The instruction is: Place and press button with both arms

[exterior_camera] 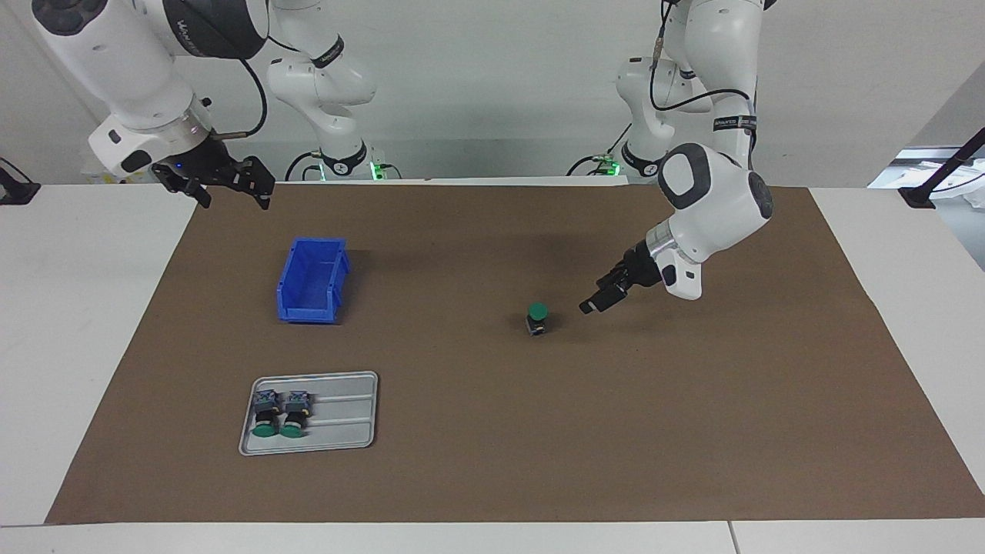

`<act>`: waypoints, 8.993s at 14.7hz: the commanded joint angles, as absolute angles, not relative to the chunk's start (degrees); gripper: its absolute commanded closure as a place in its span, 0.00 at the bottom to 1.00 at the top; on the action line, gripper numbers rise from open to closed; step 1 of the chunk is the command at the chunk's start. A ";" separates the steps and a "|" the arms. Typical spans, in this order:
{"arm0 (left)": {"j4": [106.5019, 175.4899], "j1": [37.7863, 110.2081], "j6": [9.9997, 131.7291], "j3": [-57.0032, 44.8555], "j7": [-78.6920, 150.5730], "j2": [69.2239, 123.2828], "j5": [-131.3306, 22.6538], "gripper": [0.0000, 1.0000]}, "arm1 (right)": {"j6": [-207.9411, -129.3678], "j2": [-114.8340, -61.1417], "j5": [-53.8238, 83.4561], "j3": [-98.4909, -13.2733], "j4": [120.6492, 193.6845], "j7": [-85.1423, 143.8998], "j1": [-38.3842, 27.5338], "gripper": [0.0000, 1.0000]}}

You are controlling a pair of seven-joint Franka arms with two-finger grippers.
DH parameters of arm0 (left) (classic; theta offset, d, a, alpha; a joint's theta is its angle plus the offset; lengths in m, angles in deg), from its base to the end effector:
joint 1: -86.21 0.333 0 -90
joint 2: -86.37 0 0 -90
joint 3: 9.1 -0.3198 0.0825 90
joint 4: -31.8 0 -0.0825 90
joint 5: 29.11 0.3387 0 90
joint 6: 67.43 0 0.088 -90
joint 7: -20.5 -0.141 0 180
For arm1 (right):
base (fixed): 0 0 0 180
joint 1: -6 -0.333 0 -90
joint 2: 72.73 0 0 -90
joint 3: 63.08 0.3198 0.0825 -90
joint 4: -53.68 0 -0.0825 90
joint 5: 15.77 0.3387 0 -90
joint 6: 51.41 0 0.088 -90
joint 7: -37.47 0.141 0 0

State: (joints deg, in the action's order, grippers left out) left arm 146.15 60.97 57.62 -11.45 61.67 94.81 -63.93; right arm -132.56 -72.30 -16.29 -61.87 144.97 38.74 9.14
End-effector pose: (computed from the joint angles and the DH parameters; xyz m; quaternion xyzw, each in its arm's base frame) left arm 0.4991 -0.2516 0.3953 0.9162 0.3162 -0.1138 0.2183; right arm 0.4826 -0.0176 0.5770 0.9960 -0.0281 -0.0847 0.0041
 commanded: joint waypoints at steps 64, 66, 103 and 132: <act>128.14 77.25 28.57 -12.27 35.81 90.95 -32.20 0.00 | -141.03 -73.60 -14.21 -60.36 144.92 45.15 -5.40 0.01; 124.19 77.34 21.64 -12.35 31.68 90.85 -29.04 0.00 | -145.78 -78.16 -11.03 -60.27 142.02 51.41 -11.72 0.01; 120.83 78.39 7.98 -13.23 27.88 85.05 -29.03 0.00 | -169.88 -62.91 -17.27 -60.80 180.31 41.87 -0.36 1.00; 127.42 83.75 13.86 -9.98 23.58 79.34 -29.03 0.00 | -180.61 -64.47 -17.00 -61.06 194.57 40.45 6.00 0.79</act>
